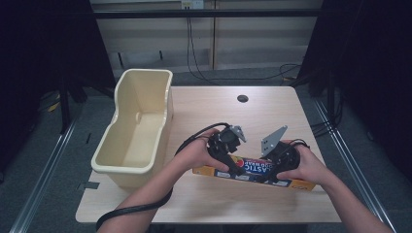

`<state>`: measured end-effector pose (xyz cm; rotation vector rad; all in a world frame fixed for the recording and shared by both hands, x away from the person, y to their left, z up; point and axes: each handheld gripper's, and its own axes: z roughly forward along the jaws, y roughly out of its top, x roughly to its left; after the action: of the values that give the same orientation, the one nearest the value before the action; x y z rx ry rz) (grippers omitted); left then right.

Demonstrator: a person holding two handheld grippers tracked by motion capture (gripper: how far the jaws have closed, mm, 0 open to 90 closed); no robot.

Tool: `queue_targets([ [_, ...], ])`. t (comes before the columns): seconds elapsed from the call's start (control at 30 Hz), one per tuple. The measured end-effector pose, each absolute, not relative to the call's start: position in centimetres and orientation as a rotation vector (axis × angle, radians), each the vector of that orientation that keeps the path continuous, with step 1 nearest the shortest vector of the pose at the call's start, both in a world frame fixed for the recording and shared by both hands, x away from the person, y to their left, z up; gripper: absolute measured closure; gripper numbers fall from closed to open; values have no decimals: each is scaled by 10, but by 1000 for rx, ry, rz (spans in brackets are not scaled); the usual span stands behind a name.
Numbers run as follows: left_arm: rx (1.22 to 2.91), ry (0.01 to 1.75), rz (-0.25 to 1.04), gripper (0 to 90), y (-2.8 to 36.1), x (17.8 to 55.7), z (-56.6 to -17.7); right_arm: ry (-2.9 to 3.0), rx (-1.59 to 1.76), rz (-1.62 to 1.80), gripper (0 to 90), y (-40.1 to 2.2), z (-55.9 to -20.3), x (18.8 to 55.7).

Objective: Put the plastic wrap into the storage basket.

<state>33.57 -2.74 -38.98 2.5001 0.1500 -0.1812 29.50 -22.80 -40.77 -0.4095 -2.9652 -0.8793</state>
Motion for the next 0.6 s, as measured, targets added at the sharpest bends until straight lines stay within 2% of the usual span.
queue_targets([
  [0.27,2530,108,-273,297,-32,333,-393,-2972,-371,-873,412,-223,-404,295],
  [0.6,2619,181,-341,367,-35,326,-386,-2917,-292,-935,398,-223,-406,297],
])
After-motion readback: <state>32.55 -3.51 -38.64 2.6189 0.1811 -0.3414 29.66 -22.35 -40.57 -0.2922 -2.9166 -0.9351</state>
